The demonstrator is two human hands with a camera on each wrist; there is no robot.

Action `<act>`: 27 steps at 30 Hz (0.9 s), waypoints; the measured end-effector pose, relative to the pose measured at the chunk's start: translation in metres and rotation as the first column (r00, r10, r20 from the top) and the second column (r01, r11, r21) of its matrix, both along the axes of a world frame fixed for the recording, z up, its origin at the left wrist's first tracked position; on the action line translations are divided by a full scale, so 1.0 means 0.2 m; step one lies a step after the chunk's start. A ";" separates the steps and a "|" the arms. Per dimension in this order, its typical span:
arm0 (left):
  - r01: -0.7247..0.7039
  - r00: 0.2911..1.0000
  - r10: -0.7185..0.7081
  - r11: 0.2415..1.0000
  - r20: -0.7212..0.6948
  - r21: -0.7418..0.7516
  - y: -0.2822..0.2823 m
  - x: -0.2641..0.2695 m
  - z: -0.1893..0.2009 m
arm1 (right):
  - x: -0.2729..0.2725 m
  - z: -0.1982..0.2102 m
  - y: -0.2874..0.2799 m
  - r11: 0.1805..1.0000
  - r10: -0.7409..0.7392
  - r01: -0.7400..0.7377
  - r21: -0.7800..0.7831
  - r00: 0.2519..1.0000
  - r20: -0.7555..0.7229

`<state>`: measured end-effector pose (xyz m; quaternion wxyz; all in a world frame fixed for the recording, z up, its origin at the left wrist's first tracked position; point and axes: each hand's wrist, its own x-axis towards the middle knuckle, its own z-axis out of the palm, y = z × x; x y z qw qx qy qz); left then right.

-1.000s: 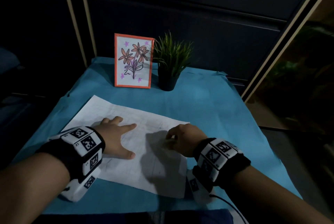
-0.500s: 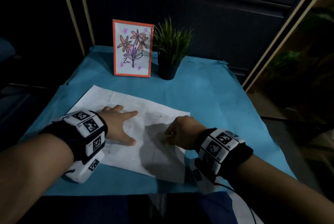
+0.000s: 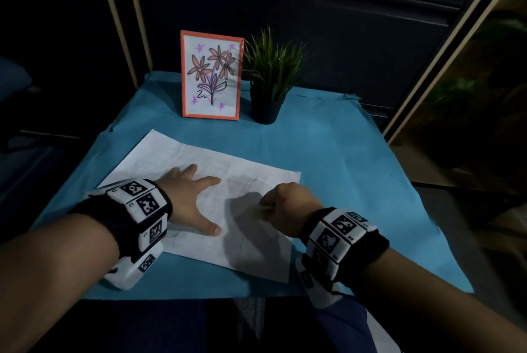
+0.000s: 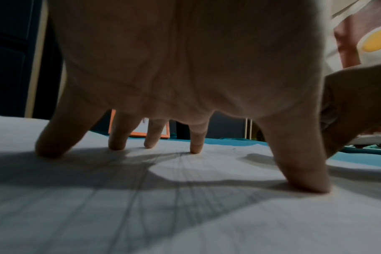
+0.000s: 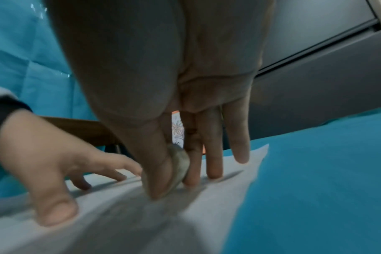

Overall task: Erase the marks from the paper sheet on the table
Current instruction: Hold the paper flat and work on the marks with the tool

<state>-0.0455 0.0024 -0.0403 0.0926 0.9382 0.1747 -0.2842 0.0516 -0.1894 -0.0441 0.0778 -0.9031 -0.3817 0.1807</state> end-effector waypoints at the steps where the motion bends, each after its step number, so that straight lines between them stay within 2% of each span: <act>1: 0.003 1.000 -0.004 1.000 0.008 0.007 0.00 -0.01 -0.01 | -0.01 0.00 0.00 1.000 0.015 -0.015 -0.010 1.000 -0.006; 4: 0.052 0.998 -0.055 0.996 0.040 0.075 0.00 -0.02 -0.03 | -0.03 0.02 -0.03 0.998 0.050 -0.051 -0.029 0.998 -0.030; 6: 0.075 0.995 -0.081 0.993 0.061 0.092 -0.01 -0.03 -0.03 | -0.01 0.02 -0.02 1.000 0.022 -0.022 -0.011 1.000 0.002; 9: 0.069 0.994 -0.073 0.996 0.077 0.052 0.00 -0.04 -0.02 | 0.00 0.00 -0.01 1.000 0.002 -0.002 0.016 1.000 0.030; 13: 0.062 0.995 -0.065 0.997 0.072 0.038 0.01 -0.06 -0.03 | -0.02 0.01 -0.03 0.997 0.060 -0.061 -0.046 0.997 -0.039; 19: 0.064 0.996 -0.067 0.997 0.065 0.041 0.01 -0.05 -0.03 | 0.00 0.00 0.00 1.000 -0.006 0.006 -0.003 0.999 0.034; 23: 0.067 0.996 -0.069 0.997 0.064 0.042 0.01 -0.05 -0.03 | -0.02 0.04 -0.03 0.995 0.058 -0.062 -0.081 0.997 -0.044; 27: 0.070 0.995 -0.072 0.997 0.066 0.040 0.01 -0.05 -0.03 | 0.01 0.04 -0.01 1.000 -0.012 0.013 -0.022 1.000 0.025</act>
